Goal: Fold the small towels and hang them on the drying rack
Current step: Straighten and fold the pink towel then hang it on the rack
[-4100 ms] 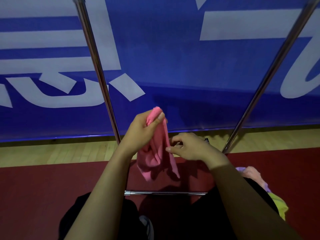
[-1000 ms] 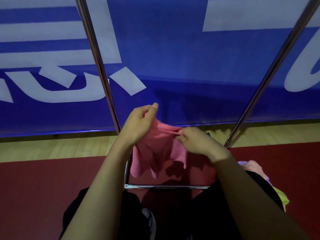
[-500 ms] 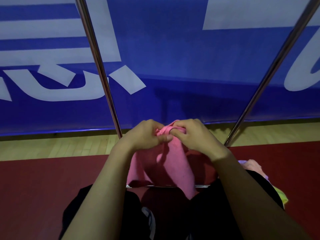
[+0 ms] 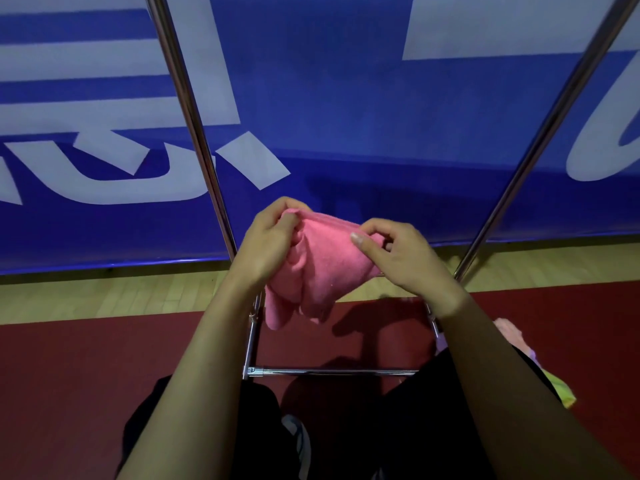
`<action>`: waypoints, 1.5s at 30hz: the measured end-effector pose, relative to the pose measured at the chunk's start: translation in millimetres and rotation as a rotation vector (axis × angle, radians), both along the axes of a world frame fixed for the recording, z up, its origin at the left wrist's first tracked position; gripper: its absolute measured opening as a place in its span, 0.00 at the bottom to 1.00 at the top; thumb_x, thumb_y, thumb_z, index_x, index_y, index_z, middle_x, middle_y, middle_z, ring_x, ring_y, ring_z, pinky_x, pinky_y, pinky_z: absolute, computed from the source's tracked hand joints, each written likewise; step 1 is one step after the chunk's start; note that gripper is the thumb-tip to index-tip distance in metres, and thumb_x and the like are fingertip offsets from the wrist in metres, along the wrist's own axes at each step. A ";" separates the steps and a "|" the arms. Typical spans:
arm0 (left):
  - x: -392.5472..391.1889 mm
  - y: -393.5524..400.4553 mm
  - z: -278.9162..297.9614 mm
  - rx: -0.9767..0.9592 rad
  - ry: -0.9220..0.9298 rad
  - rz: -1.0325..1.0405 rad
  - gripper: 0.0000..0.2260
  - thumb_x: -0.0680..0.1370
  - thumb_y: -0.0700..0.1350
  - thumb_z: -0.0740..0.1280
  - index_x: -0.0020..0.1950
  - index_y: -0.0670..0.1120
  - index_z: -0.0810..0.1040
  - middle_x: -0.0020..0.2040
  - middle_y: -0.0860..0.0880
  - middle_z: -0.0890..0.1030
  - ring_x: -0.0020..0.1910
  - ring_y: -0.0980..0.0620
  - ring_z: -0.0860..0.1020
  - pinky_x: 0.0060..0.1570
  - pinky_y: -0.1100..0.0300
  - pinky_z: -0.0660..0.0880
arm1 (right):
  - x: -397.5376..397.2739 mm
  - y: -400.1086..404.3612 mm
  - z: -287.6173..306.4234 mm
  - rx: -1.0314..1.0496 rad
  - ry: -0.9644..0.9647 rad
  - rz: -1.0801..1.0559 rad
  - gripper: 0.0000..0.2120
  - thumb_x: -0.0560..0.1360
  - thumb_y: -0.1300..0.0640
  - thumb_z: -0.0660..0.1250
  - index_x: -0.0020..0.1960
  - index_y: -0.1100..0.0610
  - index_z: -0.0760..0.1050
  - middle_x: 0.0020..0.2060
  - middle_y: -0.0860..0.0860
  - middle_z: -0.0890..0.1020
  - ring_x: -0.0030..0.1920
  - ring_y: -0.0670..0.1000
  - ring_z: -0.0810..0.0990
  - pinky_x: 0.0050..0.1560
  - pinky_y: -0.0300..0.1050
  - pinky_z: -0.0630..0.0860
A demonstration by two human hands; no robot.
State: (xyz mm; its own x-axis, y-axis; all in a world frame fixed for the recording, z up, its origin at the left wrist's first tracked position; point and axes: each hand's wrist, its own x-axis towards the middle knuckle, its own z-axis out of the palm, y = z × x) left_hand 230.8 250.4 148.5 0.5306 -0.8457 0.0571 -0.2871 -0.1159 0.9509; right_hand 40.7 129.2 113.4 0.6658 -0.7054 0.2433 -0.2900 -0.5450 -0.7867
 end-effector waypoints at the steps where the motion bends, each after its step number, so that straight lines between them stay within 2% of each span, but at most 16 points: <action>1: -0.5 -0.2 1.2 -0.020 0.014 0.011 0.13 0.84 0.41 0.58 0.50 0.46 0.82 0.40 0.50 0.80 0.39 0.55 0.75 0.41 0.60 0.73 | -1.2 -0.4 1.1 0.035 -0.019 -0.016 0.08 0.79 0.47 0.70 0.45 0.50 0.81 0.38 0.40 0.82 0.40 0.41 0.79 0.47 0.40 0.76; 4: -0.6 1.4 5.1 -0.091 0.075 0.047 0.15 0.82 0.39 0.57 0.45 0.47 0.83 0.38 0.49 0.79 0.37 0.54 0.75 0.36 0.61 0.73 | -5.3 -0.9 2.4 0.070 -0.033 -0.008 0.05 0.79 0.50 0.72 0.46 0.50 0.82 0.40 0.41 0.84 0.43 0.41 0.81 0.49 0.34 0.75; 8: 1.8 2.3 7.6 -0.132 0.188 0.023 0.14 0.80 0.38 0.58 0.41 0.48 0.81 0.37 0.51 0.80 0.39 0.53 0.77 0.41 0.56 0.73 | -3.0 1.8 0.7 0.093 -0.048 0.027 0.04 0.78 0.50 0.73 0.49 0.50 0.84 0.42 0.45 0.85 0.47 0.47 0.83 0.56 0.39 0.79; 11: 2.1 5.6 9.6 -0.090 0.162 -0.033 0.14 0.79 0.41 0.58 0.39 0.48 0.81 0.34 0.51 0.79 0.35 0.54 0.75 0.40 0.55 0.71 | -0.3 5.7 4.2 0.090 -0.135 -0.013 0.05 0.77 0.50 0.74 0.47 0.51 0.84 0.41 0.46 0.85 0.44 0.50 0.82 0.52 0.40 0.80; 13: 3.2 6.6 9.3 -0.030 0.061 -0.137 0.13 0.78 0.46 0.59 0.42 0.49 0.83 0.40 0.49 0.83 0.41 0.52 0.79 0.47 0.51 0.74 | 0.0 7.3 6.7 0.070 -0.173 -0.042 0.06 0.77 0.50 0.75 0.46 0.52 0.84 0.39 0.48 0.85 0.42 0.51 0.82 0.49 0.45 0.81; 16: -1.6 6.4 5.7 0.094 0.023 -0.321 0.18 0.80 0.58 0.60 0.53 0.52 0.86 0.54 0.49 0.86 0.58 0.44 0.83 0.65 0.44 0.77 | 1.2 9.2 7.6 0.053 -0.184 -0.031 0.05 0.77 0.49 0.75 0.44 0.50 0.84 0.37 0.47 0.84 0.38 0.45 0.81 0.44 0.51 0.79; 19: -12.2 3.8 3.0 0.223 -0.011 -0.422 0.28 0.77 0.76 0.56 0.56 0.58 0.85 0.52 0.52 0.87 0.56 0.44 0.83 0.64 0.46 0.77 | 4.6 12.8 4.4 0.037 -0.124 -0.008 0.07 0.76 0.45 0.73 0.44 0.48 0.83 0.37 0.48 0.85 0.39 0.50 0.82 0.42 0.52 0.79; 21: -18.3 2.7 -0.5 0.239 -0.112 -0.442 0.25 0.78 0.75 0.57 0.47 0.59 0.84 0.41 0.58 0.82 0.42 0.54 0.79 0.51 0.56 0.75 | 7.1 14.6 2.7 0.021 -0.084 0.011 0.10 0.74 0.41 0.71 0.45 0.47 0.83 0.38 0.47 0.85 0.40 0.50 0.83 0.43 0.51 0.80; 23: -20.9 2.5 -3.8 0.236 -0.199 -0.439 0.23 0.80 0.71 0.62 0.43 0.53 0.81 0.35 0.57 0.78 0.35 0.55 0.75 0.41 0.57 0.73 | 9.2 15.4 1.7 0.005 -0.056 0.037 0.06 0.75 0.45 0.71 0.45 0.47 0.83 0.38 0.46 0.86 0.41 0.48 0.84 0.44 0.52 0.80; 25: -19.9 2.1 -7.3 0.197 -0.221 -0.468 0.19 0.81 0.66 0.65 0.49 0.52 0.84 0.40 0.52 0.84 0.39 0.50 0.81 0.44 0.52 0.78 | 9.3 15.7 2.0 0.008 -0.057 0.046 0.07 0.76 0.44 0.72 0.44 0.47 0.82 0.37 0.46 0.85 0.40 0.48 0.83 0.43 0.53 0.80; 28: -16.7 0.3 -7.0 0.145 -0.166 -0.493 0.18 0.84 0.59 0.65 0.55 0.47 0.85 0.37 0.55 0.80 0.34 0.58 0.75 0.40 0.62 0.73 | 9.3 15.3 2.5 0.044 -0.123 0.024 0.06 0.74 0.46 0.73 0.47 0.47 0.79 0.35 0.47 0.82 0.35 0.50 0.78 0.42 0.56 0.78; 32: -18.1 -0.7 -8.3 0.119 -0.050 -0.441 0.25 0.84 0.61 0.61 0.51 0.39 0.80 0.40 0.43 0.80 0.41 0.52 0.75 0.48 0.47 0.75 | 12.0 14.1 -0.5 0.090 -0.210 -0.059 0.12 0.73 0.44 0.74 0.51 0.46 0.75 0.36 0.50 0.81 0.37 0.55 0.81 0.47 0.60 0.80; 38: -17.0 -5.4 -6.9 0.037 -0.028 -0.274 0.15 0.87 0.45 0.62 0.43 0.46 0.82 0.38 0.56 0.82 0.39 0.59 0.79 0.45 0.63 0.76 | 6.1 6.0 1.2 0.030 -0.091 -0.202 0.21 0.69 0.33 0.74 0.44 0.51 0.79 0.34 0.50 0.81 0.34 0.50 0.78 0.40 0.50 0.78; 40: -15.7 -6.1 -7.7 0.035 -0.016 -0.258 0.14 0.86 0.45 0.63 0.46 0.44 0.84 0.40 0.54 0.85 0.41 0.58 0.81 0.46 0.63 0.77 | 3.5 5.2 0.7 0.022 -0.058 -0.202 0.19 0.71 0.38 0.75 0.41 0.53 0.79 0.33 0.52 0.81 0.32 0.51 0.75 0.37 0.50 0.75; 42: -16.6 -7.6 -10.5 0.072 0.010 -0.258 0.15 0.85 0.50 0.65 0.47 0.42 0.84 0.41 0.48 0.85 0.41 0.54 0.82 0.49 0.55 0.79 | 2.5 4.5 -1.2 0.018 -0.047 -0.162 0.18 0.72 0.40 0.75 0.40 0.54 0.78 0.33 0.54 0.80 0.33 0.55 0.74 0.37 0.54 0.76; 45: -17.6 -10.2 -16.8 0.199 0.058 -0.303 0.21 0.82 0.63 0.66 0.46 0.46 0.84 0.42 0.46 0.86 0.43 0.50 0.84 0.53 0.49 0.79 | 4.4 6.0 -3.7 0.030 -0.052 -0.082 0.16 0.72 0.44 0.77 0.40 0.55 0.78 0.30 0.51 0.77 0.30 0.45 0.69 0.34 0.50 0.73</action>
State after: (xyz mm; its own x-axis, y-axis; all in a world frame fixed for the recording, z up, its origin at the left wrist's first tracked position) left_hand 213.2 240.2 131.7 0.2520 -0.9565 -0.1469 -0.2830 -0.2180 0.9340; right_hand 45.1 135.2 109.7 0.5925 -0.7647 0.2535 -0.2913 -0.4967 -0.8176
